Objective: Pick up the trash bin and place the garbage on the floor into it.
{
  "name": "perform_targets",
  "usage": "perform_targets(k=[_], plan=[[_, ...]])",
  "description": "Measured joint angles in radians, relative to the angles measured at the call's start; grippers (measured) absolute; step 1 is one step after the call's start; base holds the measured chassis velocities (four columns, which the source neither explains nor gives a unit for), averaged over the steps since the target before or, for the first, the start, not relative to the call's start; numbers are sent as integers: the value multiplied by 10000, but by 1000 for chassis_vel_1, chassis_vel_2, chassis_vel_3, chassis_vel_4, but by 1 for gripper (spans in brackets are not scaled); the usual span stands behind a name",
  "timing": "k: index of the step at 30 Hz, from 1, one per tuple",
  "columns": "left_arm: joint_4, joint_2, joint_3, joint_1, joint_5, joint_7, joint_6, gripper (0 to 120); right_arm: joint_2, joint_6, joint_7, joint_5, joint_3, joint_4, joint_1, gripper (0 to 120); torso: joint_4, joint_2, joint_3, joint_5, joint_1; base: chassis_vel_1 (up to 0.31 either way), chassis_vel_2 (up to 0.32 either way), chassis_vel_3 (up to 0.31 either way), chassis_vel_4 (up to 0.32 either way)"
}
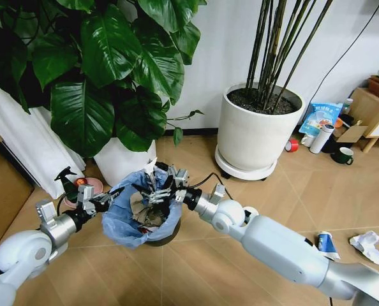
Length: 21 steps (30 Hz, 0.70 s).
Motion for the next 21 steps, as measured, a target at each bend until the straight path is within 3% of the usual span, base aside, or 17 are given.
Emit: perform_targets(k=[9, 16, 21], plan=[[36, 12, 1, -157, -64, -19, 0, 0, -674, -150, 150, -26, -225, 759, -319, 100, 0, 0, 0, 0, 0, 0, 0, 0, 0], [-55, -10, 122, -272, -77, -70, 18, 0, -695, -371, 605, -1807, 87, 449, -384, 100, 0, 0, 1, 1, 0, 0, 0, 0, 0], [-59, -34, 125, -244, -70, -86, 26, 0, -760, -237, 115, -4053, 590, 374, -72, 100, 2, 0, 0, 0, 0, 0, 0, 0, 0]])
